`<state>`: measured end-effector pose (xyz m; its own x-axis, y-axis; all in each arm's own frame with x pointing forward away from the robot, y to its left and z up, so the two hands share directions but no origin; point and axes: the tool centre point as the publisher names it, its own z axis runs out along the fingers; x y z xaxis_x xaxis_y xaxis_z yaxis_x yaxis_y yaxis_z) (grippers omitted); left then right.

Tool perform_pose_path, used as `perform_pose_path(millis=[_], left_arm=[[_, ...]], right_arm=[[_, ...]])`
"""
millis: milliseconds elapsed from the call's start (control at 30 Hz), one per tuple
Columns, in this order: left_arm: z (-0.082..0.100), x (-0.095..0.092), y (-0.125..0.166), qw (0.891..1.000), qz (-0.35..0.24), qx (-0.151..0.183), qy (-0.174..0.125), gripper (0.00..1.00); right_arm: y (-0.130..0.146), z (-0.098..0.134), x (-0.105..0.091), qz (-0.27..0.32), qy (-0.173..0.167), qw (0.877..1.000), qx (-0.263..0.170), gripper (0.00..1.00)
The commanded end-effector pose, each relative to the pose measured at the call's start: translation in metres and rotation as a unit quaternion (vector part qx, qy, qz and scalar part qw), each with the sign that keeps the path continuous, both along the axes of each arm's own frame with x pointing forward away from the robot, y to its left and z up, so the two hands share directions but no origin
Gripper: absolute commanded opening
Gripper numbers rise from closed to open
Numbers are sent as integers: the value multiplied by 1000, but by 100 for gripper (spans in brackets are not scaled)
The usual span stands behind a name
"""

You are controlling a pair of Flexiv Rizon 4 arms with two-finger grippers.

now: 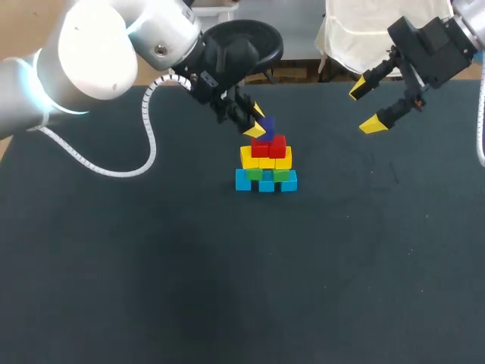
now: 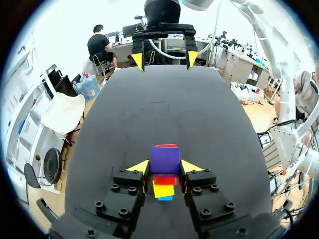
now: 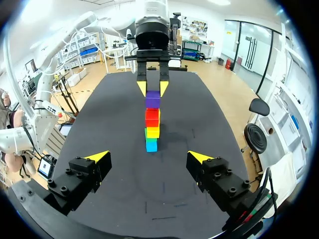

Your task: Place the blue cubes, place green cubes on the blue cubes, place the yellow cubes on the green cubes, then place the red cubes on the yellow cubes, and place purple cube on the red cubes.

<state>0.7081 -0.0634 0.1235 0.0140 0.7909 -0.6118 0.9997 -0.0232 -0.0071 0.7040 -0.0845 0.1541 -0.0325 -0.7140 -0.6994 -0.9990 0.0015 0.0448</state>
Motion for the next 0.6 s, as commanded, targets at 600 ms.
perform_pose_path(millis=[600], left_arm=[[-6,-4,-9,1000,-8,-6,-12,0]], right_arm=[[0,0,0,0,0,1000,0,100]])
